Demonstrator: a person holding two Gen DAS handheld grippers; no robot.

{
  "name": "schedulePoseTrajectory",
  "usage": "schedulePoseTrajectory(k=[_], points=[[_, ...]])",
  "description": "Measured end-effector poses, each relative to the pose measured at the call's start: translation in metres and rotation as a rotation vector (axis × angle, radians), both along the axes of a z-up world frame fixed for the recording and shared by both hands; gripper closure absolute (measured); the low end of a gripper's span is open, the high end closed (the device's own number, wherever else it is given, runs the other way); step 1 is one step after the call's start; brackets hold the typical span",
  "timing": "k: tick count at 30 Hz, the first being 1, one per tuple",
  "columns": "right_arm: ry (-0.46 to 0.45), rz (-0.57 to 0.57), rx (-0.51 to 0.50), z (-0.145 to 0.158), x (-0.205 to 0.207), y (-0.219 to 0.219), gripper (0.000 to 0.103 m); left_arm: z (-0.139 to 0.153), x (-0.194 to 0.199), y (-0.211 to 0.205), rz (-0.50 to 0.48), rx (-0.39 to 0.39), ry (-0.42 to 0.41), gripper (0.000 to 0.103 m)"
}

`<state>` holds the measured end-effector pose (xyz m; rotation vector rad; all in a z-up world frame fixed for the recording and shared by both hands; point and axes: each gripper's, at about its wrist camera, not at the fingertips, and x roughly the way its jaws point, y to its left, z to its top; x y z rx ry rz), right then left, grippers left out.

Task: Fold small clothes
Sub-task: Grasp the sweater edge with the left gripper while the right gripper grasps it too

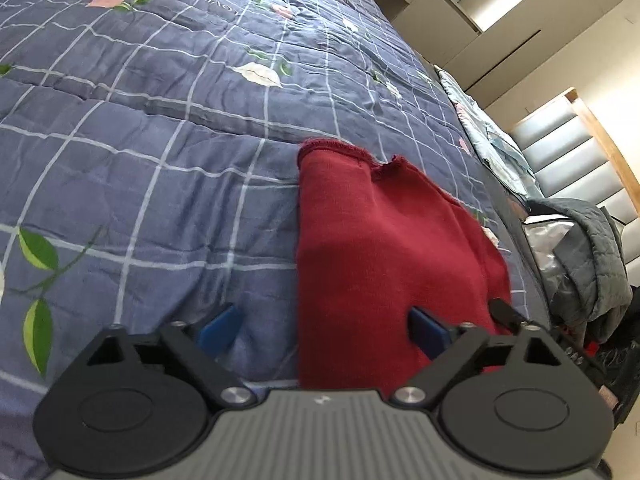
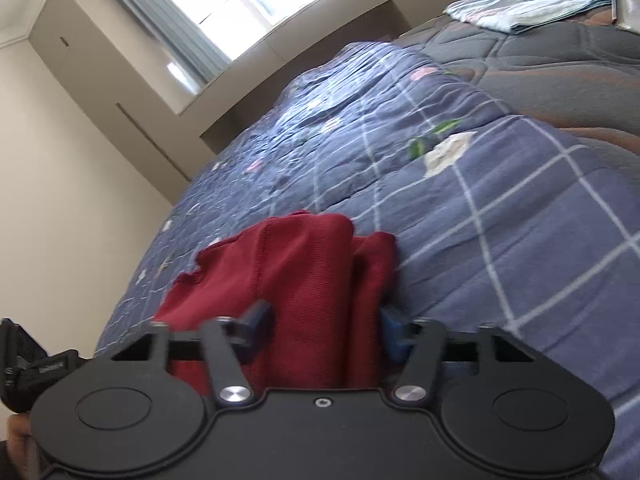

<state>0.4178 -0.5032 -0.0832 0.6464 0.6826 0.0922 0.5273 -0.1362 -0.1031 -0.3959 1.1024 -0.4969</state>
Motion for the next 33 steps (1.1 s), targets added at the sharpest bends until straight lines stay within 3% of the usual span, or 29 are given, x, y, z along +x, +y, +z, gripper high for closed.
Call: schedulePoseTrajectory(k=[3,6,10,21,27,33], points=[[-0.008,0.004,-0.006,0.004,-0.002,0.005,0.070,0.010,-0.003,-0.009,-0.008,0.011,-0.001,0.042],[-0.016,0.000,-0.048,0.013,-0.003,0.012,0.080,0.021,-0.004,-0.019,-0.013,0.059,-0.005,0.050],[-0.058,-0.014,-0.055,0.027,-0.012,0.014,0.084,0.036,-0.011,-0.030,-0.035,0.123,-0.046,0.068],[-0.145,0.023,-0.061,0.093,-0.041,0.034,0.088,0.097,-0.044,-0.017,-0.044,0.097,-0.146,0.073],[-0.172,0.078,-0.045,0.123,-0.045,0.072,0.088,0.134,-0.062,0.025,-0.004,0.115,-0.188,0.074],[-0.163,0.147,-0.003,0.125,-0.038,0.128,0.089,0.152,-0.074,0.079,0.049,0.189,-0.210,0.073]])
